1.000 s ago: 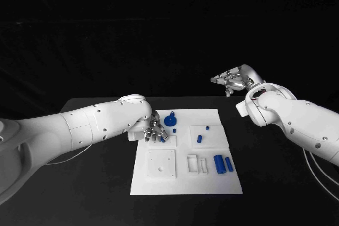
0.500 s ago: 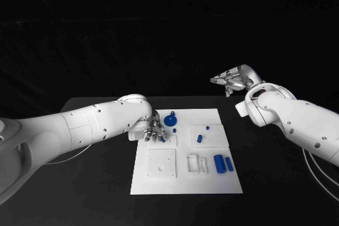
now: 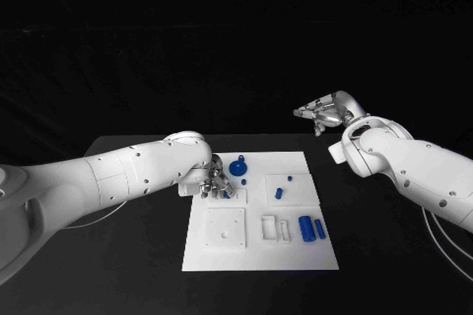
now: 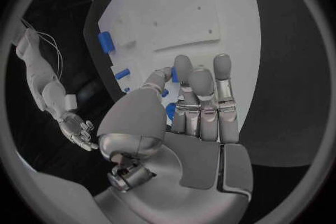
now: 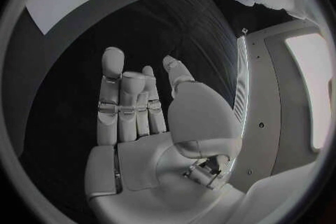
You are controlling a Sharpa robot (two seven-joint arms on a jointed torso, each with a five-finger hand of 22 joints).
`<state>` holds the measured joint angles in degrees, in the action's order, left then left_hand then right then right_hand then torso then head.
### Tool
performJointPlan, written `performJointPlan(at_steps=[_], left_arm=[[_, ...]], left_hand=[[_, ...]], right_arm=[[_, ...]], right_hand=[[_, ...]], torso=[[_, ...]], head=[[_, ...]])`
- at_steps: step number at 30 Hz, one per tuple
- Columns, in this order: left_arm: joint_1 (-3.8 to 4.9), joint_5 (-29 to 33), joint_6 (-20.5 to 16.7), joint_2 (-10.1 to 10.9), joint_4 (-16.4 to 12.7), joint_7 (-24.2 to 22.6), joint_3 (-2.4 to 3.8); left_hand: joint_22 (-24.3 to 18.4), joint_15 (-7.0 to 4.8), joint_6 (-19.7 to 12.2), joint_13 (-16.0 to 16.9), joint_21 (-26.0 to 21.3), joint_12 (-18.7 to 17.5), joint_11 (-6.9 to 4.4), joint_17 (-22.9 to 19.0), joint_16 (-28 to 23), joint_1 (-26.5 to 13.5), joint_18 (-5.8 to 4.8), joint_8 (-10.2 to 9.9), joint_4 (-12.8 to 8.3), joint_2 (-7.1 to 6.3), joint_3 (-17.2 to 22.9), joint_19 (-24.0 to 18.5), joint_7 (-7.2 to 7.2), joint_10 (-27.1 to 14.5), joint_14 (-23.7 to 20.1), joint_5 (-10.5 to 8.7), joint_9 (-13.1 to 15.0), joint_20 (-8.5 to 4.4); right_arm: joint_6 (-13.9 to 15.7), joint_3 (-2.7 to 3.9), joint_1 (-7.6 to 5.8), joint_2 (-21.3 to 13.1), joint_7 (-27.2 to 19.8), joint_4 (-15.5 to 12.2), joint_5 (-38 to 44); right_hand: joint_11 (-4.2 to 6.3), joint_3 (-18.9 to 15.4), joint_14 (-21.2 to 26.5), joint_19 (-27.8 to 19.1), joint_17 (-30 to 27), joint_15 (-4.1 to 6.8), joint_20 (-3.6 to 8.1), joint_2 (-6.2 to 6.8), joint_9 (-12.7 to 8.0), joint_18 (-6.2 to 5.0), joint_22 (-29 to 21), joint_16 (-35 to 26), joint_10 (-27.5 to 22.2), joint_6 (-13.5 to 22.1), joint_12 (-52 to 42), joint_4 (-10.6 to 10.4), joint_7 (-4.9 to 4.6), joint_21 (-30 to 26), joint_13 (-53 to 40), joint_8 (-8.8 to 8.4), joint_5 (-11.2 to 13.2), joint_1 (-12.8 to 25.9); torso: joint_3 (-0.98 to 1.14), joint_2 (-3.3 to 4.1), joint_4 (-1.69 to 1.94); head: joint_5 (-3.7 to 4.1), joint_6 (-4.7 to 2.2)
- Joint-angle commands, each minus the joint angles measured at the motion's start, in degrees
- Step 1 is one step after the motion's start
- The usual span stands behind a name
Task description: Assemble the parts on the task board
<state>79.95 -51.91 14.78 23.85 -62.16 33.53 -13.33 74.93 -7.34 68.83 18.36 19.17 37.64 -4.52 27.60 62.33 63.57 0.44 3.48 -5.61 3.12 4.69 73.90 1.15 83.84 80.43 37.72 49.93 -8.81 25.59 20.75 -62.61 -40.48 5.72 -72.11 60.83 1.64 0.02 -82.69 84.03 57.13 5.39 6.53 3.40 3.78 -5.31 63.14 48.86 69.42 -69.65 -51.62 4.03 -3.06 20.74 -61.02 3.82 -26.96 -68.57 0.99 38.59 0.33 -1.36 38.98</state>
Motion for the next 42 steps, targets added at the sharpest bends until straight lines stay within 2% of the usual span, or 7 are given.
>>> performJointPlan(at_steps=[1,15,24,26,42], left_arm=[[-0.11,0.13,1.85,-0.06,-0.3,-0.31,-0.03],[-0.11,0.03,1.45,-0.22,0.07,-0.12,-0.03],[-0.3,0.0,1.48,-1.18,1.41,0.39,-0.04],[-0.36,0.0,1.71,-1.34,1.59,0.47,-0.04],[-0.55,0.08,3.76,-2.19,1.98,0.76,-0.07]], left_hand=[[1.09,-0.52,1.77,0.06,0.1,-0.3,-0.9,0.03,0.01,0.52,0.14,0.36,-10.47,0.34,10.77,-0.43,-1.49,2.87,-0.07,0.33,0.02,-0.04],[1.09,-0.52,1.79,0.08,0.15,-0.29,-0.9,0.06,0.02,0.47,0.14,0.37,-10.42,0.3,10.76,-0.43,-1.49,2.89,-0.08,0.28,-0.03,-0.03],[0.98,-0.47,1.55,0.16,-0.04,-0.16,-0.76,0.01,-0.06,0.04,0.08,0.38,-10.1,0.92,10.49,-0.35,-1.54,2.88,-0.06,-1.26,0.0,0.03],[0.93,-0.47,1.85,0.21,-0.16,-0.04,-0.82,0.04,-0.01,-0.37,0.02,0.45,-9.62,1.35,10.28,-0.32,-1.74,2.89,-0.02,-2.09,0.14,0.09],[1.0,-0.36,2.96,0.3,-0.82,0.47,-0.89,0.32,0.3,-0.73,0.0,0.44,-9.48,1.47,9.9,0.08,-2.04,2.92,0.15,-2.44,-0.44,0.27]], right_arm=[[-0.76,0.03,0.05,0.04,-0.36,0.0,0.07],[-0.76,0.03,0.09,0.1,-0.37,0.02,0.07],[-0.77,0.03,0.09,0.15,-0.37,-0.04,0.07],[-0.77,0.03,0.09,0.15,-0.37,-0.07,0.07],[-0.76,0.03,0.09,0.13,-0.33,-0.24,0.07]], right_hand=[[0.09,-0.17,-0.14,2.16,0.09,-0.2,-0.31,-0.46,-0.07,-0.77,-0.07,-0.04,-0.27,0.46,0.08,0.02,-0.03,0.15,0.06,-0.24,-0.24,0.12],[0.09,-0.17,-0.14,2.16,0.09,-0.2,-0.31,-0.46,-0.07,-0.77,-0.07,-0.04,-0.27,0.46,0.08,0.02,-0.03,0.15,0.06,-0.24,-0.24,0.12],[0.09,-0.17,-0.14,2.16,0.09,-0.2,-0.31,-0.46,-0.07,-0.77,-0.07,-0.04,-0.27,0.46,0.08,0.02,-0.03,0.15,0.06,-0.24,-0.24,0.12],[0.09,-0.17,-0.14,2.16,0.09,-0.2,-0.31,-0.46,-0.07,-0.77,-0.07,-0.04,-0.27,0.46,0.08,0.02,-0.03,0.15,0.06,-0.24,-0.24,0.12],[0.09,-0.16,-0.14,2.15,0.08,-0.2,-0.3,-0.45,-0.06,-0.76,-0.22,-0.1,-0.28,0.42,0.12,0.13,-0.02,0.27,0.1,-0.23,-0.35,0.21]], torso=[[0.02,0.0,-0.01],[-0.01,0.03,-0.01],[0.04,0.02,-0.05],[0.05,0.02,-0.03],[0.06,0.03,-0.06]], head=[[0.05,0.02],[0.11,0.01],[0.14,0.11],[0.16,0.1],[0.28,0.27]])
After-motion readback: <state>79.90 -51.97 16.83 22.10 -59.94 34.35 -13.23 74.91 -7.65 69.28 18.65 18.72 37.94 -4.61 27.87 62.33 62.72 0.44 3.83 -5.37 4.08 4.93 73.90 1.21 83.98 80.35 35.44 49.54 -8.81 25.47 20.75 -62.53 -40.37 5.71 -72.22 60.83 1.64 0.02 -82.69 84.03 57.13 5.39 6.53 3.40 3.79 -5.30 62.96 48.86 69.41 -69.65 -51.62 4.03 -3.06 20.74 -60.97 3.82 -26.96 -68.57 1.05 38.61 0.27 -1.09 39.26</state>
